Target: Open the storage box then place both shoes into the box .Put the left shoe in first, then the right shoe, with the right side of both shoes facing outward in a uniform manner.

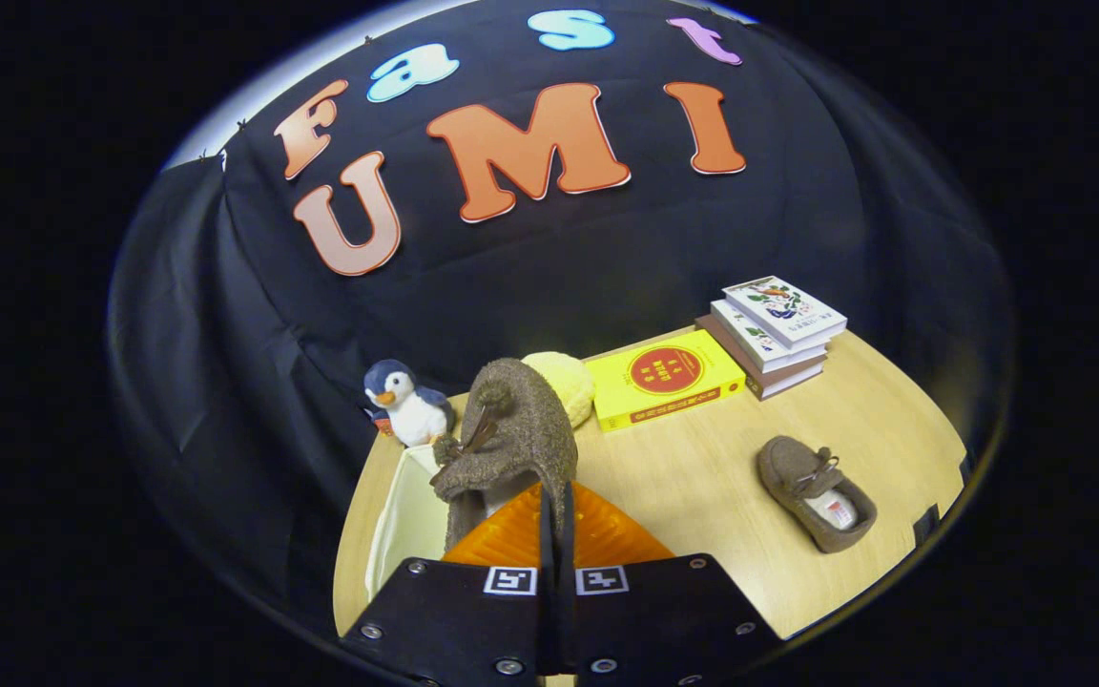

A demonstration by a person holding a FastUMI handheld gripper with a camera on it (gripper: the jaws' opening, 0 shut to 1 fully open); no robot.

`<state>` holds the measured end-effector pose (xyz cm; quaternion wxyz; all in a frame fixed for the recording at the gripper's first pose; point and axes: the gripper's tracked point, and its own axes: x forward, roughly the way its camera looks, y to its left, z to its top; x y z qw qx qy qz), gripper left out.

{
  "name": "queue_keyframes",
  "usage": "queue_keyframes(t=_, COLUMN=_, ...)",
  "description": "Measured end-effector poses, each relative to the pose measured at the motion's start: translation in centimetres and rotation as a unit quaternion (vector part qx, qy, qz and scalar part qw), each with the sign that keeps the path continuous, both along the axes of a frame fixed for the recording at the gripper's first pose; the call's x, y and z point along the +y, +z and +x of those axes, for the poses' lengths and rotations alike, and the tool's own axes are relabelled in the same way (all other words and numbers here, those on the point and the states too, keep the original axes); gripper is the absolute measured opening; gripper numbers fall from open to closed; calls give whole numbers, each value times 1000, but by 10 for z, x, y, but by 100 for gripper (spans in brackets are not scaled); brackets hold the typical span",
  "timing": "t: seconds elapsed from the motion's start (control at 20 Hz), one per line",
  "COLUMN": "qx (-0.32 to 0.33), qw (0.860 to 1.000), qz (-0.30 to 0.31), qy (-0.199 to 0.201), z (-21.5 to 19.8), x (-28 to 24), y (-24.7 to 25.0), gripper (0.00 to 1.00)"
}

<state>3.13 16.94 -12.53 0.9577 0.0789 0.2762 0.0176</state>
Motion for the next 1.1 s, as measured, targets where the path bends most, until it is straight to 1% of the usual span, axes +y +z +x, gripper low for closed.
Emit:
queue_keyframes(t=0.25, qx=25, qw=999, qz=10, qy=20, z=-1, x=52, y=-29, gripper=1)
queue_keyframes(t=0.5, qx=60, qw=998, qz=11, qy=28, z=-4, x=91, y=-69, gripper=1)
queue_keyframes(t=0.65, qx=70, qw=997, qz=1, qy=39, z=-4, x=111, y=-84, gripper=1)
queue_keyframes(t=0.75, qx=72, qw=996, qz=-19, qy=45, z=-4, x=116, y=-91, gripper=2)
queue_keyframes(t=0.85, qx=86, qw=994, qz=-24, qy=63, z=-10, x=123, y=-101, gripper=4)
queue_keyframes(t=0.9, qx=88, qw=994, qz=-25, qy=66, z=-11, x=122, y=-100, gripper=13)
queue_keyframes(t=0.95, qx=83, qw=994, qz=-23, qy=69, z=-12, x=120, y=-94, gripper=20)
queue_keyframes(t=1.0, qx=75, qw=994, qz=-27, qy=69, z=-9, x=116, y=-92, gripper=40)
queue_keyframes(t=1.1, qx=57, qw=994, qz=-52, qy=71, z=-6, x=98, y=-81, gripper=64)
